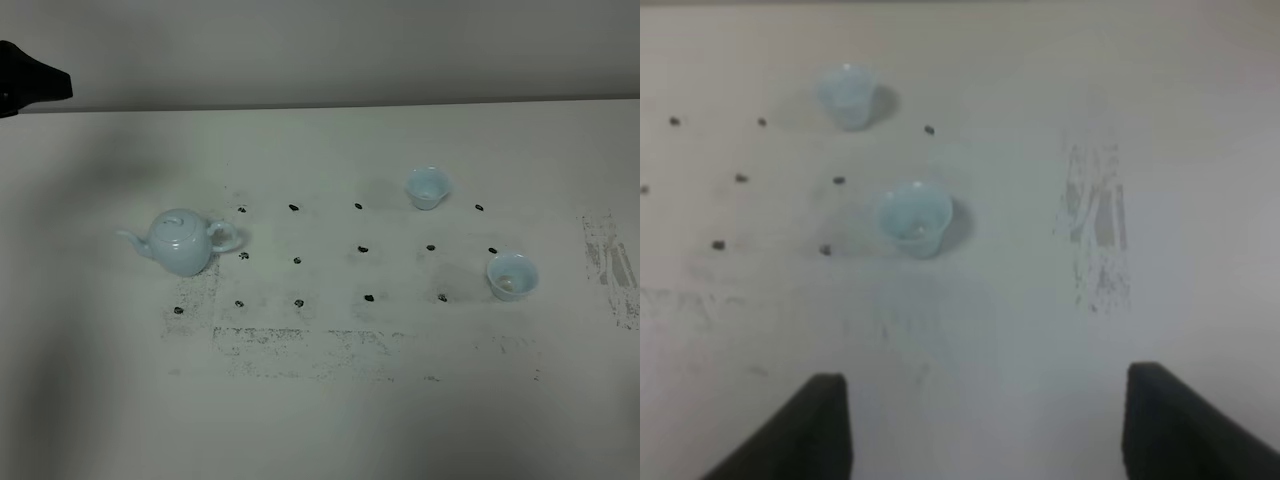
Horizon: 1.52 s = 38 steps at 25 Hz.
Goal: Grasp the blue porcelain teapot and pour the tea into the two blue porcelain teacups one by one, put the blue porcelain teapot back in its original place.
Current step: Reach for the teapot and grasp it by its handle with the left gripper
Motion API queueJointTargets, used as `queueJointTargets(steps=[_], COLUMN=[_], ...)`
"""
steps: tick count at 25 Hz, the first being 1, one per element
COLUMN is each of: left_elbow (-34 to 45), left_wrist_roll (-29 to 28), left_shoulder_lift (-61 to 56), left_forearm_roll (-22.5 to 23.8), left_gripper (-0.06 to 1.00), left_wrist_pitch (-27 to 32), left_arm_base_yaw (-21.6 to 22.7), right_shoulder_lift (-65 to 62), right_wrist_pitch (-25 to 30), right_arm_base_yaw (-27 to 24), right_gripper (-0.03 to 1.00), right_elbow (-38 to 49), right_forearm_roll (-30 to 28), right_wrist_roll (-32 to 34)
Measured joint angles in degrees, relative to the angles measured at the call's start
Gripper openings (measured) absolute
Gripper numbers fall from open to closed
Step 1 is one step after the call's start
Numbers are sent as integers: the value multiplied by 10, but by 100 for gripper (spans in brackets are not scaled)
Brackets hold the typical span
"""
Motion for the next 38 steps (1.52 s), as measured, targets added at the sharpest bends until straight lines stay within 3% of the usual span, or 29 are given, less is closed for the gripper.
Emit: queueJointTargets(steps=[10, 27, 29, 32, 38], left_elbow=[0, 0, -5, -13, -15], left_wrist_roll=[1, 2, 1, 1, -28], left_shoulder_lift=[0, 0, 0, 0, 0], left_forearm_roll=[0, -7, -12, 8, 122], left_gripper=[73, 73, 73, 73, 73], left_wrist_pitch=[0, 21, 22, 0, -130], left_arm_base_yaw=[0, -9, -37, -113, -292], right_shoulder_lift=[-84, -84, -84, -84, -84], right_wrist_pitch=[69, 74, 74, 74, 74], right_arm_base_yaw=[0, 0, 0, 0, 0], right_gripper=[59, 59, 59, 59, 59], right_elbow=[3, 4, 4, 4, 4], right_forearm_roll=[-17, -15, -15, -15, -15], right_wrist_roll=[-17, -35, -35, -35, -35])
